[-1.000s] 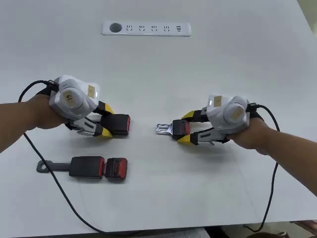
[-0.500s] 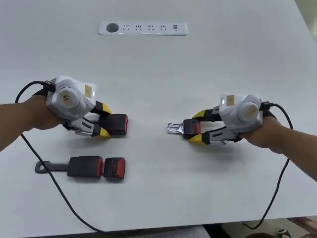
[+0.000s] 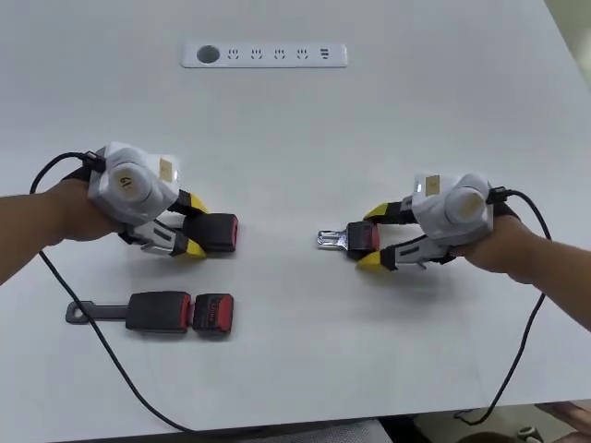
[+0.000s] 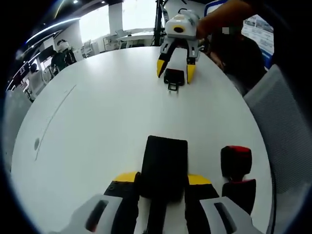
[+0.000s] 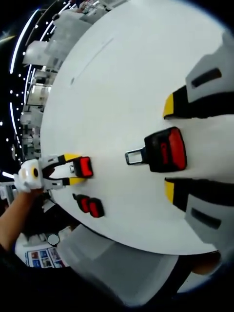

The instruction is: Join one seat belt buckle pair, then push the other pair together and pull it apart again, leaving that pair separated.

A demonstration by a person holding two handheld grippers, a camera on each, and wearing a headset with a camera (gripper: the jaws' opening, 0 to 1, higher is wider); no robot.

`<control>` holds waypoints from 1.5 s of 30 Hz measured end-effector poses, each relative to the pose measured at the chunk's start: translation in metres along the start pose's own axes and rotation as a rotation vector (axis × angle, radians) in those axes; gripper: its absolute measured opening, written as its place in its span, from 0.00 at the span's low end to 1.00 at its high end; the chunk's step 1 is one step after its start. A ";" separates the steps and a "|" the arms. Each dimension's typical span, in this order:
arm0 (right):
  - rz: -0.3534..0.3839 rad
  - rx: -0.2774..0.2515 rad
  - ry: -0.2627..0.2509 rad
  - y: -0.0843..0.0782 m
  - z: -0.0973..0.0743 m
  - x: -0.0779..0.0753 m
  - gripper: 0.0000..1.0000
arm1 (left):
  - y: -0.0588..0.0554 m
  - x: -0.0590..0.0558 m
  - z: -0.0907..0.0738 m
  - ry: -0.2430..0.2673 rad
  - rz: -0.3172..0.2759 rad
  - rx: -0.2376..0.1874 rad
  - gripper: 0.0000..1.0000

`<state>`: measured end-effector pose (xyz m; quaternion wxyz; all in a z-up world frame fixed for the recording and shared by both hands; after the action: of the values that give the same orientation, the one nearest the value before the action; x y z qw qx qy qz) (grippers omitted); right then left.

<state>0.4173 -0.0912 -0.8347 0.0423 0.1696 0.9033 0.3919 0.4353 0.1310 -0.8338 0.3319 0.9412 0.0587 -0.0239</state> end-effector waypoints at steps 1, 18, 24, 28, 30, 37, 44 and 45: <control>0.021 -0.020 -0.028 0.003 -0.001 -0.003 0.57 | 0.000 0.000 0.000 0.002 -0.012 0.007 0.39; 0.168 -0.152 -0.299 0.021 -0.017 -0.019 0.91 | 0.017 -0.001 -0.047 0.255 -0.316 -0.147 0.86; 0.199 -0.198 -0.350 0.030 -0.025 -0.009 0.94 | 0.018 -0.006 -0.073 0.375 -0.411 -0.240 0.97; 0.195 -0.219 -0.363 0.037 -0.031 0.002 0.96 | 0.018 -0.020 -0.089 0.416 -0.463 -0.286 1.00; 0.196 -0.236 -0.369 0.042 -0.035 0.007 0.96 | 0.018 -0.025 -0.098 0.455 -0.460 -0.306 1.00; 0.148 -0.261 -0.362 0.048 -0.044 0.032 0.99 | 0.016 -0.059 -0.118 0.485 -0.410 -0.333 1.00; 0.093 -0.268 -0.329 0.049 -0.048 0.060 0.99 | 0.007 -0.090 -0.141 0.533 -0.364 -0.356 1.00; 0.095 -0.268 -0.325 0.049 -0.048 0.063 0.99 | 0.005 -0.093 -0.142 0.530 -0.359 -0.359 1.00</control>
<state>0.3617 -0.0723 -0.7628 0.1910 0.2658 0.8153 0.4776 0.3444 0.2072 -0.7122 0.4558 0.8159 0.3104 0.1738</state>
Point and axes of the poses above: the centre of the closed fingertips' face, and the gripper's own axes: z roughly forward along the fingers, x roughly to its left, y roughly out of its top, the point moved 2 cm from there along -z, roughly backward along the fingers, and after that the axes turned 4 degrees about -x, right-handed, at the moved point
